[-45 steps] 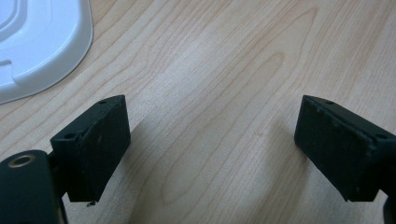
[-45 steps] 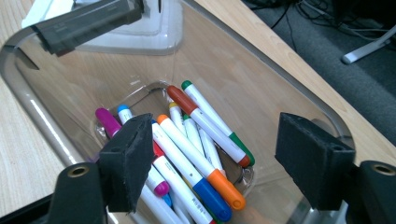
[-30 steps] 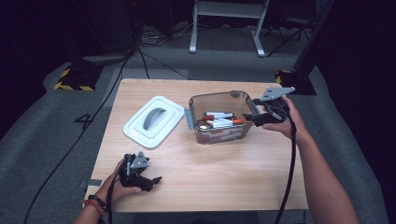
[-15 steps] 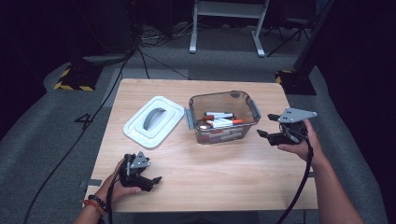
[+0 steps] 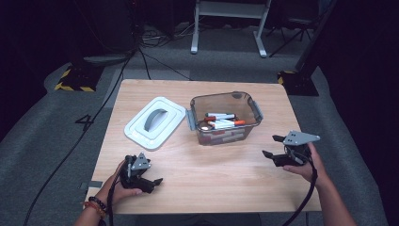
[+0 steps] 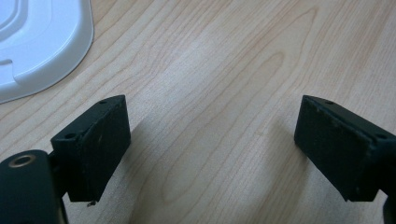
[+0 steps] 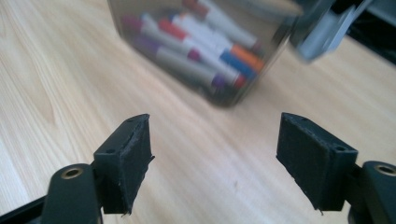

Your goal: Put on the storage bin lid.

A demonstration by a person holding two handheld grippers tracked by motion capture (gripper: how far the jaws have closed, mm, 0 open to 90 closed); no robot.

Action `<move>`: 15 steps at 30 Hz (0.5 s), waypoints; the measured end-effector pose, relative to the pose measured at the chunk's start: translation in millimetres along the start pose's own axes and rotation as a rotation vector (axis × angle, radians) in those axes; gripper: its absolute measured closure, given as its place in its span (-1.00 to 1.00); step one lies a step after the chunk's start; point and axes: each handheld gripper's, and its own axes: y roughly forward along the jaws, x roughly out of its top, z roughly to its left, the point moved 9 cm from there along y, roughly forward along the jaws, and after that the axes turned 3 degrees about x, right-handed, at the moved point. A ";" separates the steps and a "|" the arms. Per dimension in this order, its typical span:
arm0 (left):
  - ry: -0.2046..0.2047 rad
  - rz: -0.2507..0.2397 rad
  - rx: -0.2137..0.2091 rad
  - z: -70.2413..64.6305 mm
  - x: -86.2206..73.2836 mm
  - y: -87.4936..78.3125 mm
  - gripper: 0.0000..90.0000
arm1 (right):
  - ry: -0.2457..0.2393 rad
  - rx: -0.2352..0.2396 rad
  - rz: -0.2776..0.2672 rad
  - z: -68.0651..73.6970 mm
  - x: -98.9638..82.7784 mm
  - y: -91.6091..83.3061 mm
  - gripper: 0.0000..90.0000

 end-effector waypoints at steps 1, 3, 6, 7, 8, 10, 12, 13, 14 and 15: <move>-0.002 0.000 0.002 0.2 -0.1 -0.1 -0.75 | 0.004 0.003 0.010 1.8 -6.3 2.8 -0.41; -0.007 0.001 0.005 0.3 -0.3 -0.2 -0.75 | 0.022 0.020 0.028 5.3 -18.3 8.2 -0.42; -0.010 0.002 0.008 0.4 -0.4 -0.3 -0.75 | 0.068 0.026 0.038 7.8 -34.1 14.5 -0.45; -0.009 0.001 0.008 0.4 -0.3 -0.2 -0.75 | 0.079 0.030 0.034 8.6 -37.7 15.7 -0.45; -0.011 0.002 0.008 0.4 -0.3 -0.3 -0.75 | 0.088 0.035 0.036 9.6 -41.3 16.6 -0.45; -0.012 0.001 0.009 0.3 -0.2 -0.2 -0.75 | 0.095 0.030 0.047 10.6 -48.1 18.1 -0.45; -0.013 0.001 0.010 0.2 -0.2 -0.2 -0.75 | 0.100 0.030 0.058 12.3 -54.0 19.3 -0.46; -0.013 0.001 0.011 0.3 -0.2 -0.2 -0.75 | 0.100 0.026 0.059 12.5 -56.6 19.6 -0.46; -0.013 0.001 0.011 0.2 -0.1 -0.1 -0.75 | 0.103 0.027 0.063 13.0 -59.3 19.9 -0.46; -0.012 0.001 0.012 0.3 -0.1 -0.1 -0.75 | 0.108 0.031 0.064 13.8 -61.3 20.1 -0.46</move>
